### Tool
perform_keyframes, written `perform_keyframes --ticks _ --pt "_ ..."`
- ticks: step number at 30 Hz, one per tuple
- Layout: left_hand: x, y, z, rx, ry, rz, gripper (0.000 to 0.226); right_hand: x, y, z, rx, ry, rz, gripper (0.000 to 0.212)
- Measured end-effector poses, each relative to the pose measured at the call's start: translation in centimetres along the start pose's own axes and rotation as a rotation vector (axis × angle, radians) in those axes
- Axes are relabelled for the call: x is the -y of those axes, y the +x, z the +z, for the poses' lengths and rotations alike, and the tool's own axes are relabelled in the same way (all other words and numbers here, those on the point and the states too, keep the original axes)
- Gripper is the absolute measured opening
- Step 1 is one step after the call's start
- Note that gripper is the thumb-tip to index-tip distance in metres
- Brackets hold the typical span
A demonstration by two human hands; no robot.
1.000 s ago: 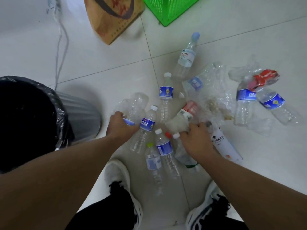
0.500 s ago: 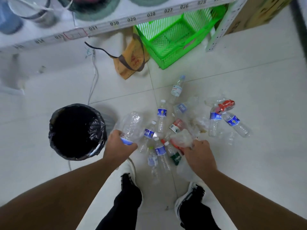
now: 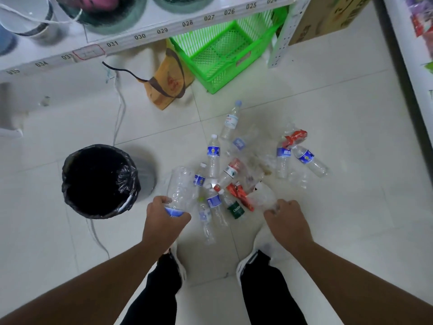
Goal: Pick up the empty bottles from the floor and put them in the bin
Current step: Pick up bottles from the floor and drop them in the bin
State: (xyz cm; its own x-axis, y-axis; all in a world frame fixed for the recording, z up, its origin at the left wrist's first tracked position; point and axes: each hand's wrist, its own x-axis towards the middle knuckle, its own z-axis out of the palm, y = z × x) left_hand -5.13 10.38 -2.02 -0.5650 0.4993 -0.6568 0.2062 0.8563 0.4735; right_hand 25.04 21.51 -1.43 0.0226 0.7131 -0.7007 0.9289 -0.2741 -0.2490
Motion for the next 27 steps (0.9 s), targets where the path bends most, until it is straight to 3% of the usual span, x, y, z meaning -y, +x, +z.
perform_keyframes --ticks 6,11,21,24,27 --pt "3.3 3.2 1.5 0.133 0.097 0.083 0.062 0.4 0.8 4.8 0.0 -0.004 0.058 0.022" --pt "6.8 8.1 3.3 0.103 0.145 0.159 0.061 0.6 4.7 11.6 0.037 0.04 0.038 0.018" --pt "16.5 21.0 13.2 0.027 0.244 0.315 0.065 -4.2 17.7 27.7 0.12 0.015 0.018 0.083" --pt "17.5 23.8 14.7 0.046 0.302 0.395 0.068 -4.9 19.8 31.3 0.115 -0.023 0.056 0.091" --pt "17.4 25.3 15.3 0.032 0.299 0.372 0.068 -4.8 20.2 32.5 0.078 -0.141 0.003 0.085"
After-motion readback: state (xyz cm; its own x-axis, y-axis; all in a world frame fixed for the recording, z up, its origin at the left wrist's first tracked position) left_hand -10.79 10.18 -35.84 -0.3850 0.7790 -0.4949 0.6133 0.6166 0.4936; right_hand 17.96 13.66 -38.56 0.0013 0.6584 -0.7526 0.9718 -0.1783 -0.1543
